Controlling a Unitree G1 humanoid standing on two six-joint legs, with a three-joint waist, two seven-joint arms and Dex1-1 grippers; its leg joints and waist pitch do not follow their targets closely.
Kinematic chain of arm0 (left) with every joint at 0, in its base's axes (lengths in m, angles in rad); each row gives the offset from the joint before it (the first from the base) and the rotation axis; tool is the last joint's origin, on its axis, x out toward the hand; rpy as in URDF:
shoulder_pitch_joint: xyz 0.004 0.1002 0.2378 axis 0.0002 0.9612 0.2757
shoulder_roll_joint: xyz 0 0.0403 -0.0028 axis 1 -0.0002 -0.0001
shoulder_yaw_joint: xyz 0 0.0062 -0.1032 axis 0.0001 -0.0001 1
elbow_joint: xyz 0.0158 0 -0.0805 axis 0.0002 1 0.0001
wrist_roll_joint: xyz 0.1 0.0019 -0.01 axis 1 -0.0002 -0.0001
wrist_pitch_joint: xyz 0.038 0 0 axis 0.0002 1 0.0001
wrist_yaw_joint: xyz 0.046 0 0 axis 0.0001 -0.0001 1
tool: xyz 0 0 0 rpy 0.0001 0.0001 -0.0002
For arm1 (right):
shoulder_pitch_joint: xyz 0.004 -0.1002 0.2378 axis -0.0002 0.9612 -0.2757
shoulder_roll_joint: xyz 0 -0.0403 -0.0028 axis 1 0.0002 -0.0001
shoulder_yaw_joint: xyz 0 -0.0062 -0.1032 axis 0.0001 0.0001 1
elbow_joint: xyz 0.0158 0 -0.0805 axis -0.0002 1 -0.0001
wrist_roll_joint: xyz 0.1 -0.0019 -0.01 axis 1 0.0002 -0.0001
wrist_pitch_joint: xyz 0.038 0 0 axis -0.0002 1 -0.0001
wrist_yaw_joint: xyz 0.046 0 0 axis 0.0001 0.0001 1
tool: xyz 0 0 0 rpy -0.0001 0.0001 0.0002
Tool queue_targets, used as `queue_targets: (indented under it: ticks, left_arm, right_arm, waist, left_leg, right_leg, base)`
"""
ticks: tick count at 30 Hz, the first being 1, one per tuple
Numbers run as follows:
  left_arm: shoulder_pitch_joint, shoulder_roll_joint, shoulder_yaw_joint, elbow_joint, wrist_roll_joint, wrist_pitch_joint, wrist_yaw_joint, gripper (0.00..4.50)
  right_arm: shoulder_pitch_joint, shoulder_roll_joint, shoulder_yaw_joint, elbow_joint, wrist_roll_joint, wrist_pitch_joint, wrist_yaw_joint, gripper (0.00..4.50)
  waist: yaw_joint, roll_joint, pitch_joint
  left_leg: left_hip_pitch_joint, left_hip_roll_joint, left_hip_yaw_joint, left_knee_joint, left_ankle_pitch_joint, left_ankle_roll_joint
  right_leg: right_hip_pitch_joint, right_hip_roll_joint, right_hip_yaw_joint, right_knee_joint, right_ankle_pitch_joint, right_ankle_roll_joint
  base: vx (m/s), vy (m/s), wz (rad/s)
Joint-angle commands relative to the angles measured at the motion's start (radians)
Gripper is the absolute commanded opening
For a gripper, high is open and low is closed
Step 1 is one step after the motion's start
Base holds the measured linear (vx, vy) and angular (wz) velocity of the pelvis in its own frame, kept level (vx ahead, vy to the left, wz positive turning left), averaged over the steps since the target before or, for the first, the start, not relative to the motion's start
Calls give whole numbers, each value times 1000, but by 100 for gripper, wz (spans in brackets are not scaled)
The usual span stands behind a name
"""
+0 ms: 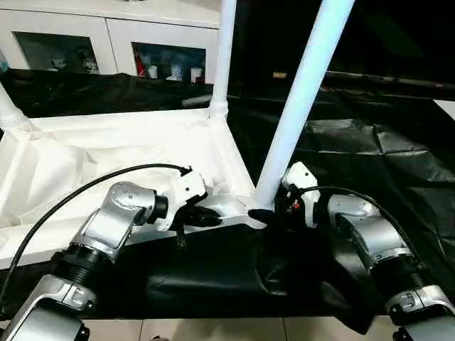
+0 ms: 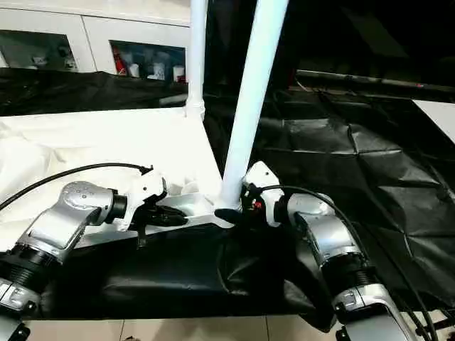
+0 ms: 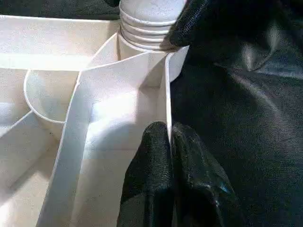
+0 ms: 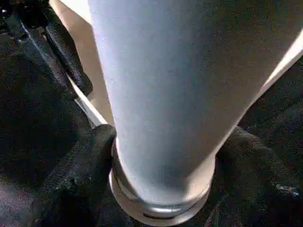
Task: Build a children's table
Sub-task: Rotate leg to tighten
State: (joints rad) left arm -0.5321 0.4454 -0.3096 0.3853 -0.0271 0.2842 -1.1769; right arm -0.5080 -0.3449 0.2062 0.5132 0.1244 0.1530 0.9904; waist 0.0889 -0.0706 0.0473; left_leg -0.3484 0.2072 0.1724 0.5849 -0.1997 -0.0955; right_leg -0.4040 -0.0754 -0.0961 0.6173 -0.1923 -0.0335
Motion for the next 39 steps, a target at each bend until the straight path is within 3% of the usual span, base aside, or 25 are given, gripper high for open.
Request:
queue_targets:
  ticks: [1,5,13,16,18,20,23,24,27,28,31,32,38,39]
  left_arm:
    - [16,4,-39,-5,9,12,-35,0]
    - [16,6,-39,-6,10,15,-34,0]
    - [12,-5,-32,8,20,10,9,0]
    - [-24,-59,0,78,44,13,139,0]
    - [-66,-124,22,153,57,27,253,0]
    - [-79,-145,23,174,63,31,285,0]
    - [-107,-189,24,217,79,40,358,0]
    - [-126,-222,26,246,84,47,401,0]
    - [-153,-274,17,289,96,52,455,0]
    - [-162,-293,8,307,105,39,468,0]
    - [-173,-312,1,337,116,8,467,0]
    - [-171,-310,1,335,115,5,463,0]
    - [-155,-276,5,323,110,-26,438,0]
    - [-140,-248,9,311,109,-38,403,0]
  right_arm:
    - [7,-7,-9,-17,9,11,7,312]
    - [12,-8,-7,-17,10,11,10,281]
    - [23,10,-25,-1,7,28,-35,270]
    - [3,69,-88,75,5,36,-206,270]
    - [-19,158,-163,152,-4,44,-471,270]
    - [-27,186,-186,174,-4,44,-556,269]
    - [-41,234,-214,215,-12,30,-701,269]
    - [-52,266,-222,243,-24,13,-791,269]
    - [-77,319,-228,295,-43,-15,-914,269]
    - [-94,340,-218,326,-55,-34,-930,269]
    - [-128,370,-214,374,-62,-71,-926,269]
    - [-131,371,-216,374,-57,-77,-922,324]
    - [-141,349,-213,355,-50,-111,-871,374]
    - [-145,316,-206,326,-45,-116,-786,387]
  waist:
    - [1,11,-59]
    - [1,11,-60]
    - [1,10,-60]
    - [0,8,-56]
    - [-2,9,-51]
    - [-2,9,-52]
    - [-5,10,-53]
    - [-4,10,-55]
    - [-4,9,-58]
    - [-4,15,-58]
    - [-5,15,-58]
    - [-3,12,-59]
    - [-3,7,-58]
    - [-3,8,-58]
  left_leg:
    - [2,31,-2,-65,-104,39]
    - [1,31,-3,-64,-98,36]
    - [1,30,-2,-63,-88,40]
    - [2,29,-3,-66,-126,24]
    - [7,26,-5,-70,-183,-14]
    - [11,27,-9,-72,-218,-28]
    - [11,28,-11,-75,-235,-34]
    - [10,27,-9,-75,-220,-30]
    - [8,23,-6,-73,-195,-28]
    - [9,24,-6,-74,-186,-33]
    - [6,24,-6,-75,-189,-25]
    - [6,24,-6,-74,-192,-18]
    - [3,25,-5,-75,-191,-8]
    - [3,26,-5,-75,-191,-3]
  right_leg:
    - [63,-74,62,-63,-100,-209]
    - [64,-74,63,-61,-100,-204]
    - [64,-73,63,-59,-84,-208]
    - [62,-75,62,-69,-162,-192]
    - [53,-78,60,-86,-310,-150]
    - [50,-80,59,-94,-390,-114]
    - [48,-78,59,-96,-386,-100]
    - [47,-77,61,-92,-332,-102]
    - [48,-76,63,-88,-303,-101]
    - [46,-74,63,-86,-270,-108]
    - [50,-73,63,-79,-213,-122]
    - [53,-74,62,-80,-212,-123]
    - [53,-75,63,-81,-235,-117]
    - [54,-75,62,-81,-234,-119]
  base:
    - [0,0,0]
    - [0,0,0]
    - [0,0,0]
    - [0,0,0]
    - [0,0,0]
    - [0,0,0]
    - [0,0,0]
    - [0,0,0]
    - [0,0,0]
    - [0,0,0]
    - [0,0,0]
    - [0,0,0]
    - [0,0,0]
    - [0,0,0]
